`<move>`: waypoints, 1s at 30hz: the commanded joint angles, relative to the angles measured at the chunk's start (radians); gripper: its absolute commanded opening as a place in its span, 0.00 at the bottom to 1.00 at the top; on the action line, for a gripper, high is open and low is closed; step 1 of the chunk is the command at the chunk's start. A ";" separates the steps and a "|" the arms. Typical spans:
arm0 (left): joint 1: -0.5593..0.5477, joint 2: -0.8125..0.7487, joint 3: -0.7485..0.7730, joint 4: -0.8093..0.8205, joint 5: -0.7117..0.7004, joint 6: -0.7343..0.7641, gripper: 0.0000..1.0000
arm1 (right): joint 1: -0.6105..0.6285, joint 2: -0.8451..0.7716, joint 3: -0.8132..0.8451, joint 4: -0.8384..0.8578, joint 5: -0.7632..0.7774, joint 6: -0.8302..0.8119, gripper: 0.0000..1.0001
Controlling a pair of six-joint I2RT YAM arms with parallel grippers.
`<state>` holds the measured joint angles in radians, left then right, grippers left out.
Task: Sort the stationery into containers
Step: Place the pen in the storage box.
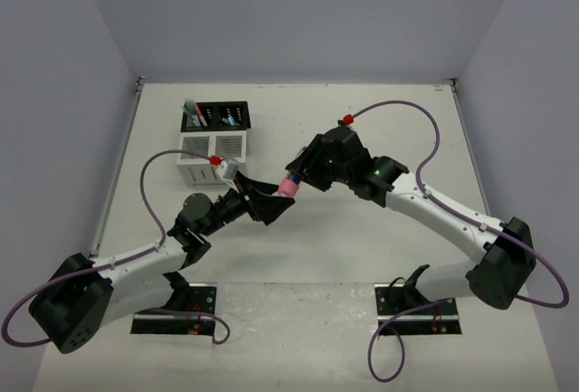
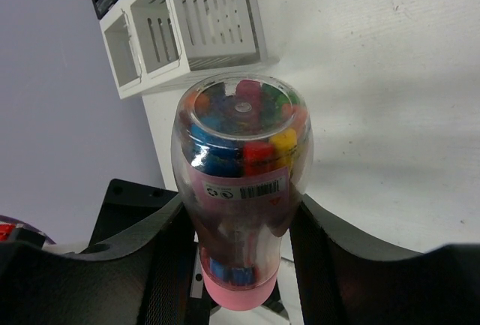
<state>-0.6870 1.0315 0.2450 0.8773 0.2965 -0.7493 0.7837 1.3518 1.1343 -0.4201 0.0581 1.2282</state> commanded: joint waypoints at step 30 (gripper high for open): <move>-0.039 0.207 0.139 0.221 -0.049 -0.002 0.82 | 0.031 -0.074 -0.009 0.076 0.016 0.012 0.00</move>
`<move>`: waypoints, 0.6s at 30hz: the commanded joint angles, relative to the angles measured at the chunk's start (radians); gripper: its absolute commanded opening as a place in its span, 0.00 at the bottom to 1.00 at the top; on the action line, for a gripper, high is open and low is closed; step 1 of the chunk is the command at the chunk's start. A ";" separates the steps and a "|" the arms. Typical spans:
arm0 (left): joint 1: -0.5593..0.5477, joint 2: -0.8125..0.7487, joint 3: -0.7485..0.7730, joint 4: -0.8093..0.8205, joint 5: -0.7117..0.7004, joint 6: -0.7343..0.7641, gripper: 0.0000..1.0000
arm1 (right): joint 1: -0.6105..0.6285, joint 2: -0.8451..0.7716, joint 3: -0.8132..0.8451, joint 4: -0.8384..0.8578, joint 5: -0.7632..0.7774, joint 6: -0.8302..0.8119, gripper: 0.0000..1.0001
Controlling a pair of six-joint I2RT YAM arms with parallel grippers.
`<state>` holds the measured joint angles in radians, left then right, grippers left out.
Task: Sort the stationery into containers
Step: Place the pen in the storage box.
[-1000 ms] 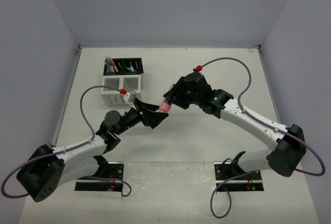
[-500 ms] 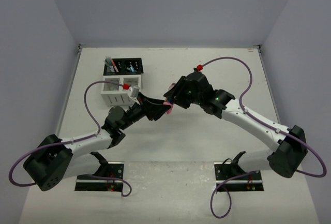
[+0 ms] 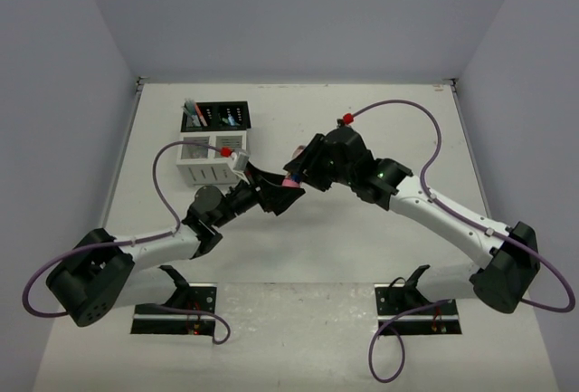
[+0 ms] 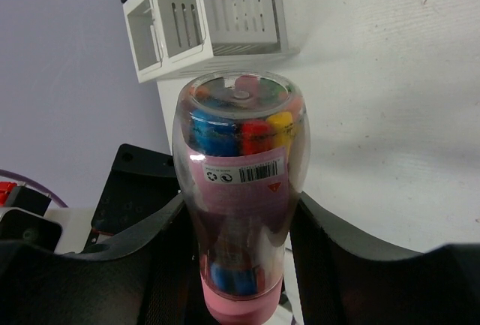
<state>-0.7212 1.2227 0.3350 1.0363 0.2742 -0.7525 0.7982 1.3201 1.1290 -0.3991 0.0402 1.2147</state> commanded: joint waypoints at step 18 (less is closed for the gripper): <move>-0.004 -0.100 0.127 -0.274 -0.086 0.100 0.00 | 0.041 -0.106 -0.062 0.062 0.117 0.024 0.00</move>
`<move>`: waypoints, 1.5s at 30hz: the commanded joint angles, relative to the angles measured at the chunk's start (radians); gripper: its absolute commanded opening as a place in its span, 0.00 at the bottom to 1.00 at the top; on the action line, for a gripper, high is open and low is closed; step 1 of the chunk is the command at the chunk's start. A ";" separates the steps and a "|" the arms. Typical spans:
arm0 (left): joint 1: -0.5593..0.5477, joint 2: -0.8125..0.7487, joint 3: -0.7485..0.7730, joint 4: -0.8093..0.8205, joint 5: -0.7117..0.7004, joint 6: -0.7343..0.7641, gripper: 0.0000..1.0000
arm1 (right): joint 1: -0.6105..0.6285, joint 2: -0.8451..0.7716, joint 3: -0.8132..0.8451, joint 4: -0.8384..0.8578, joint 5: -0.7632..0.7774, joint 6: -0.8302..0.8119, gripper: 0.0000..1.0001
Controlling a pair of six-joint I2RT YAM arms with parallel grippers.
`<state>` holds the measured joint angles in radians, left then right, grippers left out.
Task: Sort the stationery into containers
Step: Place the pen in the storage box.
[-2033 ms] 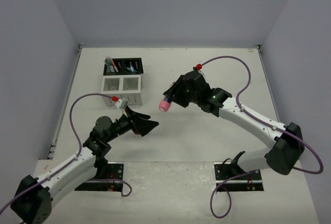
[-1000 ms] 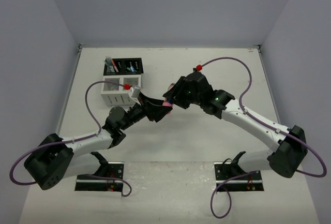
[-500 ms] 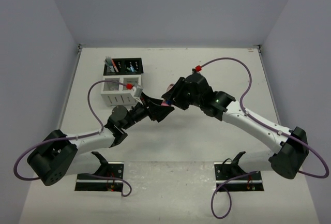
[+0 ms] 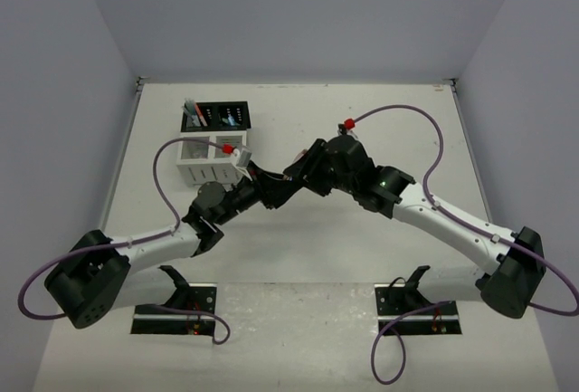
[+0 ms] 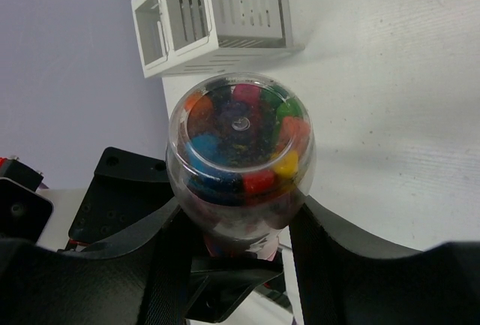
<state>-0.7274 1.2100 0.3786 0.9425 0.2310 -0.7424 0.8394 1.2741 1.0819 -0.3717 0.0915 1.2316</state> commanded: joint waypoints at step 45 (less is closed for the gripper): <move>0.366 -0.118 0.619 -1.181 -0.517 0.310 0.00 | -0.131 -0.352 -0.162 -0.001 0.117 -0.153 0.93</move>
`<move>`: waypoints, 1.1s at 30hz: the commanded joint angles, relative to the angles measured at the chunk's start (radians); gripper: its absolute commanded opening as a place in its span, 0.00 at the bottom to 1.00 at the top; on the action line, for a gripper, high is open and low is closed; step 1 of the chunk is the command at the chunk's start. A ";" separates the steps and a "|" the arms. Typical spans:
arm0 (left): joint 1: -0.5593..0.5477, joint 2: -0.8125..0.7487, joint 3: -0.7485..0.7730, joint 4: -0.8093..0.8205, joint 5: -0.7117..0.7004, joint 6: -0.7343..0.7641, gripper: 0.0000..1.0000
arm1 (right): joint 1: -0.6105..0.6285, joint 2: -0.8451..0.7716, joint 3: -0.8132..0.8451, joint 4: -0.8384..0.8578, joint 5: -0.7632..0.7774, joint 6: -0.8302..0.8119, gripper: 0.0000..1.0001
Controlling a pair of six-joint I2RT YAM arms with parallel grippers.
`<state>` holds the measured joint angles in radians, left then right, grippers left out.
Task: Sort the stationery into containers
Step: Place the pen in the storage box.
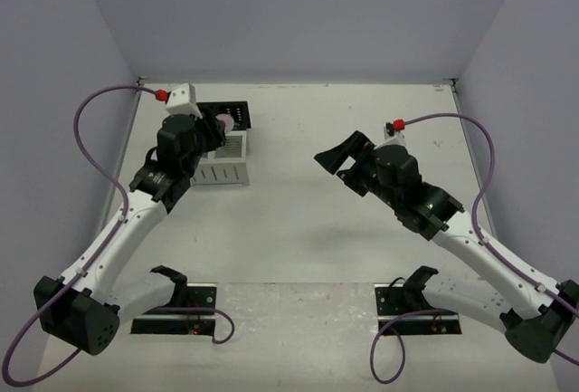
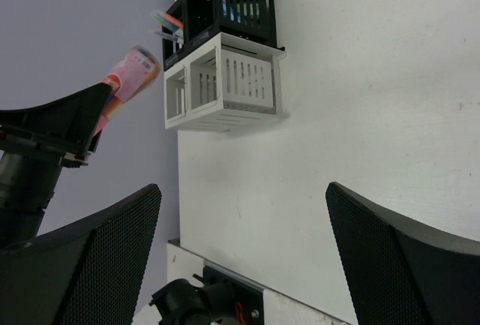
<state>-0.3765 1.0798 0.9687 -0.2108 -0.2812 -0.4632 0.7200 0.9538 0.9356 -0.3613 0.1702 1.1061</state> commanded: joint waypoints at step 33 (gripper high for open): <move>0.053 0.236 0.118 -0.171 0.090 0.063 0.64 | -0.037 -0.078 -0.078 -0.009 0.040 -0.041 0.93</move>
<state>-0.3336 1.3239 1.0078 -0.3552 -0.2016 -0.4255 0.6900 0.9017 0.8661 -0.3829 0.1712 1.0725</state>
